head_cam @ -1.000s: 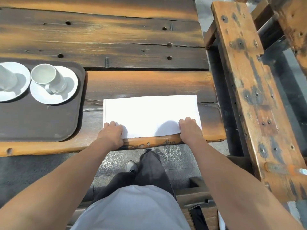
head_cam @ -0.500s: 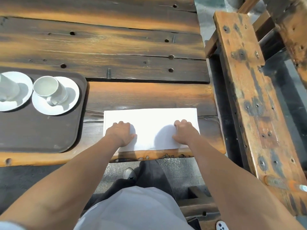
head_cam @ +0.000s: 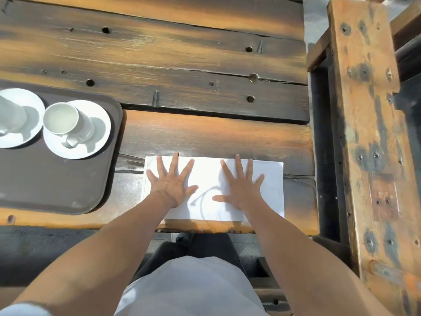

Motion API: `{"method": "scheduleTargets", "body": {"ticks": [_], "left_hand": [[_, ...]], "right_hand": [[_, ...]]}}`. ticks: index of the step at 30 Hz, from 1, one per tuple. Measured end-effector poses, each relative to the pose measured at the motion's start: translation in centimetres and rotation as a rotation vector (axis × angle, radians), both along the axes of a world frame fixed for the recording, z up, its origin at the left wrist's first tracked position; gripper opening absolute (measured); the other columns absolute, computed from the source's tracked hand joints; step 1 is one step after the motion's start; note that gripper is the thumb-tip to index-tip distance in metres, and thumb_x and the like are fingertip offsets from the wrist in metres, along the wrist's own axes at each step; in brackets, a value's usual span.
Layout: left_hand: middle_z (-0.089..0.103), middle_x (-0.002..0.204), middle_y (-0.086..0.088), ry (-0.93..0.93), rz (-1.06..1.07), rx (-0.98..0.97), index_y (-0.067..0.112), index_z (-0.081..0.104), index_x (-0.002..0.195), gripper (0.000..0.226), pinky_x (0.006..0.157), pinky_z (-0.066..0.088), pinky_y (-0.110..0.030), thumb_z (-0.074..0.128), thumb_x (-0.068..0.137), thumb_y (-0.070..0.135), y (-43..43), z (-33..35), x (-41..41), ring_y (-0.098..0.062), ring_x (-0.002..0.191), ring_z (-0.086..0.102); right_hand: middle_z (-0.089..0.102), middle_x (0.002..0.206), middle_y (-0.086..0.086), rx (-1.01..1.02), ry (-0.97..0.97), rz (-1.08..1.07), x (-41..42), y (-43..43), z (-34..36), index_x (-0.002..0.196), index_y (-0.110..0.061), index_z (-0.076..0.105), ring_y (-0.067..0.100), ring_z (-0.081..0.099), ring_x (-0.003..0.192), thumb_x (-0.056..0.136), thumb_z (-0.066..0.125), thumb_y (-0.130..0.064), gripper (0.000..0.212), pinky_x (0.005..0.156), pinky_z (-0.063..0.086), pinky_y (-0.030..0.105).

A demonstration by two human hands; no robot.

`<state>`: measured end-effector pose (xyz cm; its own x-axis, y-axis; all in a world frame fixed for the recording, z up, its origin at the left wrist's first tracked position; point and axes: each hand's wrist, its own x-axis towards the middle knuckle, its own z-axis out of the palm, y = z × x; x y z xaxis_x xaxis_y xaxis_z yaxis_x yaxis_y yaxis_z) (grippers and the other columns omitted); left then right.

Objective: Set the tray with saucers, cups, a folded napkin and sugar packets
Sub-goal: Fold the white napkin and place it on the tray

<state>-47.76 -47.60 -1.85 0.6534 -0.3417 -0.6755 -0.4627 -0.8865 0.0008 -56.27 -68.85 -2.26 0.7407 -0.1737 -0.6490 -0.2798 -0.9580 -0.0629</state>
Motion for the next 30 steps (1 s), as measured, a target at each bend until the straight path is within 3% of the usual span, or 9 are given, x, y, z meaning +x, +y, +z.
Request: {"method": "scheduleTargets", "body": {"ticks": [4,8,15,17,19,22,24,27,30], "left_hand": [[-0.046,0.151,-0.006,-0.039,0.061,0.024,0.05,-0.046,0.132,0.082,0.109,0.004,-0.076,0.01,0.082,0.083,0.5,-0.2,0.3,-0.057,0.138,-0.027],[-0.045,0.151,-0.01,-0.05,0.124,0.057,0.045,-0.044,0.135,0.092,0.107,0.009,-0.075,0.016,0.079,0.086,0.6,-0.2,0.3,-0.057,0.138,-0.028],[-0.034,0.158,-0.005,-0.042,0.236,0.011,0.038,-0.028,0.148,0.108,0.111,0.009,-0.072,0.03,0.074,0.09,0.7,0.4,0.8,-0.053,0.142,-0.021],[-0.027,0.161,-0.004,-0.072,0.294,-0.044,0.039,-0.02,0.151,0.106,0.113,0.01,-0.07,0.035,0.075,0.088,1.5,0.4,0.7,-0.046,0.146,-0.019],[-0.015,0.164,-0.006,-0.124,0.346,-0.063,0.038,-0.009,0.153,0.106,0.114,0.017,-0.066,0.042,0.074,0.087,2.1,0.6,0.8,-0.041,0.149,-0.009],[0.01,0.161,-0.011,-0.221,0.478,-0.09,0.028,0.012,0.153,0.109,0.106,0.033,-0.058,0.058,0.07,0.081,2.5,1.3,1.2,-0.04,0.143,0.018],[0.021,0.154,-0.015,-0.227,0.645,-0.163,0.024,0.02,0.15,0.107,0.102,0.039,-0.056,0.072,0.068,0.07,2.8,1.5,1.5,-0.041,0.137,0.027],[0.021,0.15,-0.013,-0.158,0.887,-0.299,0.022,0.025,0.149,0.104,0.103,0.044,-0.055,0.084,0.069,0.05,3.2,1.5,2.1,-0.04,0.133,0.038],[0.023,0.148,-0.012,-0.161,0.943,-0.302,0.016,0.031,0.147,0.098,0.102,0.044,-0.053,0.084,0.071,0.046,3.0,1.5,2.1,-0.039,0.128,0.044]], "right_hand": [[-0.053,0.146,-0.002,-0.005,0.04,-0.086,-0.2,-3.0,-0.1,0.135,-0.05,-0.042,0.042,-0.036,0.141,0.059,0.044,-0.096,0.124,0.106,0.0,0.078],[-0.048,0.15,-0.002,-0.034,0.083,-0.167,-0.7,-5.5,0.1,0.131,-0.054,-0.043,0.043,-0.035,0.141,0.051,0.047,-0.098,0.129,0.104,0.002,0.079],[-0.04,0.155,-0.003,-0.027,0.106,-0.175,-0.7,-6.7,0.6,0.138,-0.053,-0.035,0.04,-0.03,0.144,0.058,0.061,-0.088,0.13,0.108,0.007,0.076],[-0.027,0.161,-0.001,-0.042,0.046,-0.161,-0.9,-7.1,0.8,0.144,-0.052,-0.023,0.039,-0.021,0.148,0.06,0.063,-0.085,0.125,0.111,0.01,0.072],[-0.002,0.162,0.005,-0.067,-0.035,-0.176,-0.8,-7.7,1.2,0.149,-0.049,-0.002,0.037,-0.001,0.149,0.061,0.067,-0.082,0.116,0.113,0.015,0.066],[0.033,0.142,0.01,-0.108,-0.121,-0.267,-0.2,-8.8,1.7,0.141,-0.042,0.028,0.032,0.029,0.134,0.061,0.074,-0.074,0.098,0.107,0.028,0.054],[0.041,0.131,0.009,-0.067,-0.126,-0.377,0.2,-9.5,2.0,0.132,-0.037,0.04,0.031,0.037,0.124,0.062,0.079,-0.065,0.085,0.103,0.035,0.049],[0.053,0.12,0.006,0.084,-0.135,-0.576,0.4,-10.5,2.5,0.121,-0.027,0.052,0.03,0.046,0.118,0.069,0.082,-0.046,0.062,0.095,0.048,0.046],[0.063,0.102,0.001,0.186,-0.094,-0.721,0.5,-10.6,3.3,0.112,-0.021,0.062,0.023,0.06,0.093,0.074,0.078,-0.035,0.044,0.074,0.055,0.037]]}}
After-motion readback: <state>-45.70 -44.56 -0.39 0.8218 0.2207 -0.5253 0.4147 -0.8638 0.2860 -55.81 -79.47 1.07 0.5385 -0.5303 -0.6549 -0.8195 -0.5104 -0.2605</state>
